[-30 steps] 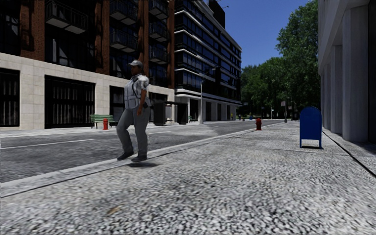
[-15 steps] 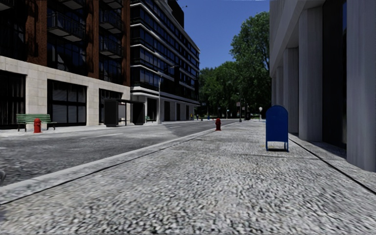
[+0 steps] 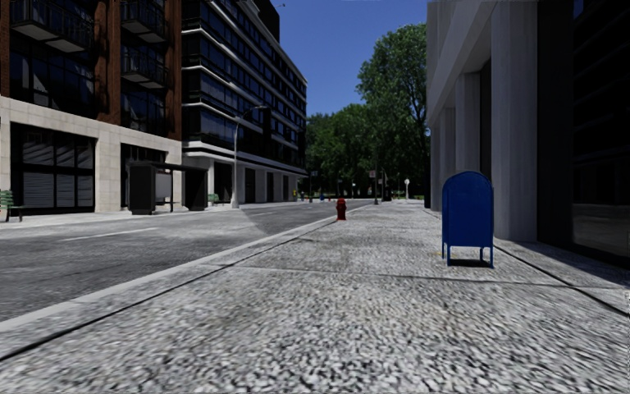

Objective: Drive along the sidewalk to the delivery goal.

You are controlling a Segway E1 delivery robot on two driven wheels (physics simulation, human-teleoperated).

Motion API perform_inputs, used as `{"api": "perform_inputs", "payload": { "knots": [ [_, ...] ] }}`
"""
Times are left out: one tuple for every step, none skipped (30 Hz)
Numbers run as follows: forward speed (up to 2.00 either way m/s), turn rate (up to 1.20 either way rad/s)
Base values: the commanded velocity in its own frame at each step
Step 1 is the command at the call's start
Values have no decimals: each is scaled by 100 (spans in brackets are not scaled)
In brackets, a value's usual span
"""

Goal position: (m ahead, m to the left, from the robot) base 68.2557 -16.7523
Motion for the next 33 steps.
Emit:
{"api": "perform_inputs", "payload": {
  "knots": [
    [200, -59],
    [200, -59],
    [200, -59],
    [200, -59],
    [200, -50],
    [200, -35],
    [200, -35],
    [200, -23],
    [200, -12],
    [200, 0],
    [200, 0],
    [200, 0],
    [200, 0],
    [200, 0],
    [200, 0],
    [200, 0],
    [200, 0],
    [200, 0],
    [200, 0],
    [200, 0],
    [200, 0],
    [200, 0],
    [200, 0],
    [200, 0],
    [200, 0],
    [200, 0],
    [200, 0],
    [200, 0],
    [200, 0],
    [200, 0],
    [200, 0],
    [200, 0],
    [200, 0]
  ]
}}
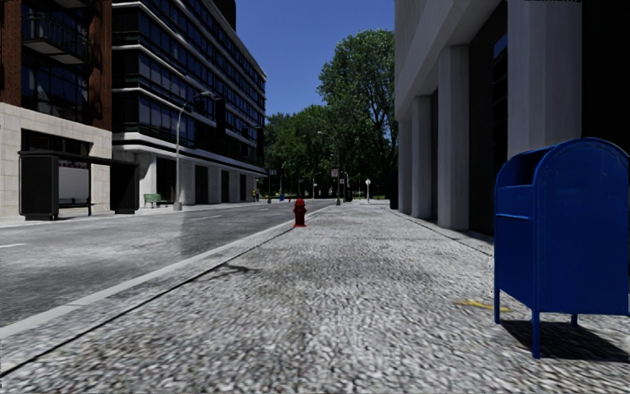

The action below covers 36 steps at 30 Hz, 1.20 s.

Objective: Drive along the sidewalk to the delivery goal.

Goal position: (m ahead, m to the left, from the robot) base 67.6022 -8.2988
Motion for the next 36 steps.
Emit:
{"api": "perform_inputs", "payload": {
  "knots": [
    [200, 0],
    [200, 0],
    [200, 0],
    [200, 0],
    [200, 0],
    [200, 0],
    [200, 0],
    [200, 0],
    [200, 0],
    [200, 0],
    [200, 0],
    [200, 0],
    [200, 0],
    [200, 0],
    [200, 0],
    [200, 0],
    [200, 0],
    [200, 0],
    [200, 0],
    [200, 0],
    [200, 0],
    [200, 0],
    [200, 0],
    [200, 0],
    [200, -16],
    [200, -16],
    [200, -38],
    [200, -57],
    [200, -62],
    [200, -63],
    [200, -63],
    [200, -64],
    [200, -64],
    [200, -64],
    [200, -64],
    [200, -55]
  ]
}}
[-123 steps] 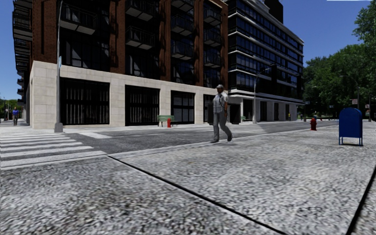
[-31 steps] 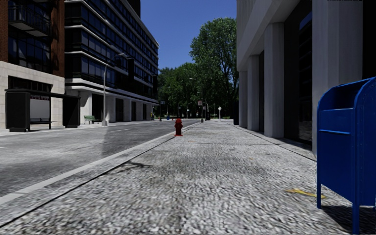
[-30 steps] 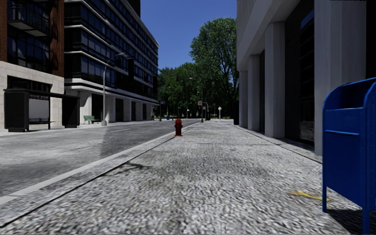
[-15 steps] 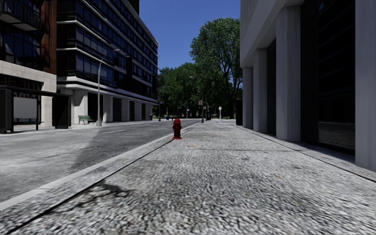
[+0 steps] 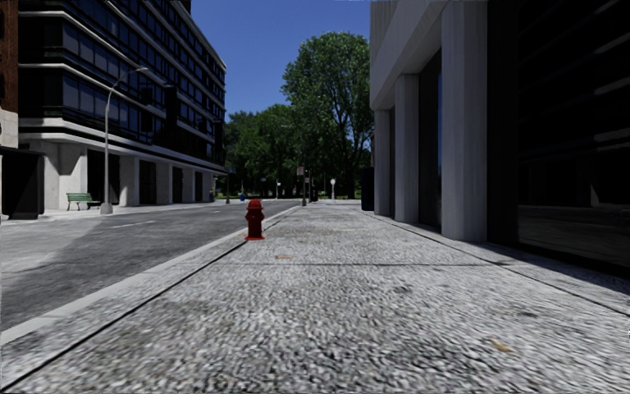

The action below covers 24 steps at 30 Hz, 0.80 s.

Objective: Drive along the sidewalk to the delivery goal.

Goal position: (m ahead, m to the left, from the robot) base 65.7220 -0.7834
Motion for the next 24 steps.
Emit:
{"api": "perform_inputs", "payload": {
  "knots": [
    [200, -9],
    [200, 0],
    [200, 0],
    [200, 0],
    [200, 0],
    [200, 0],
    [200, 0],
    [200, 0],
    [200, 0],
    [200, 0],
    [200, 0],
    [200, 0],
    [200, 0],
    [200, 0],
    [200, 0],
    [200, 0],
    [200, 0],
    [200, 0],
    [200, 0],
    [200, 0],
    [200, 0],
    [200, 0],
    [200, 0],
    [200, 0]
  ]
}}
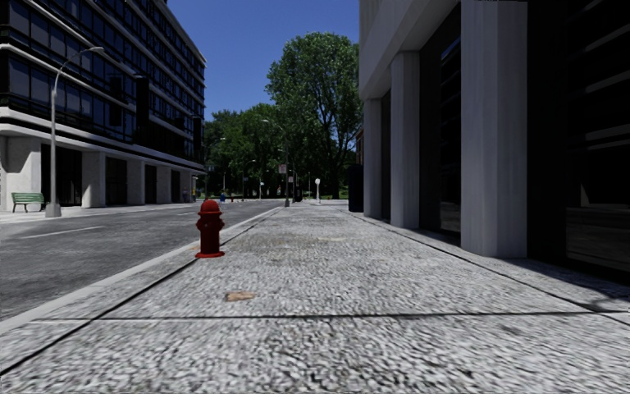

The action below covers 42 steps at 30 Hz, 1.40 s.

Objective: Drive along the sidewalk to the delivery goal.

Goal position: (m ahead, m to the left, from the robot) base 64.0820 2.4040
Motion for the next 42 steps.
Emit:
{"api": "perform_inputs", "payload": {
  "knots": [
    [200, 0],
    [200, 0],
    [200, 0],
    [200, 0],
    [200, 0],
    [200, 0],
    [200, 0],
    [200, 0],
    [200, 0],
    [200, 0],
    [200, 0],
    [200, 0],
    [200, 0],
    [200, 0],
    [200, 0],
    [200, 0],
    [200, 0],
    [200, 0],
    [200, 0],
    [200, 0],
    [200, 0],
    [200, 0],
    [200, 0],
    [200, 0],
    [200, 0],
    [200, 0],
    [200, 0],
    [200, 0],
    [200, 0],
    [200, 0],
    [200, 0],
    [200, 0],
    [200, 0],
    [200, 0],
    [200, 0],
    [200, 0],
    [200, 0],
    [200, 0],
    [200, 0],
    [200, 0],
    [200, 0],
    [200, 0]
  ]
}}
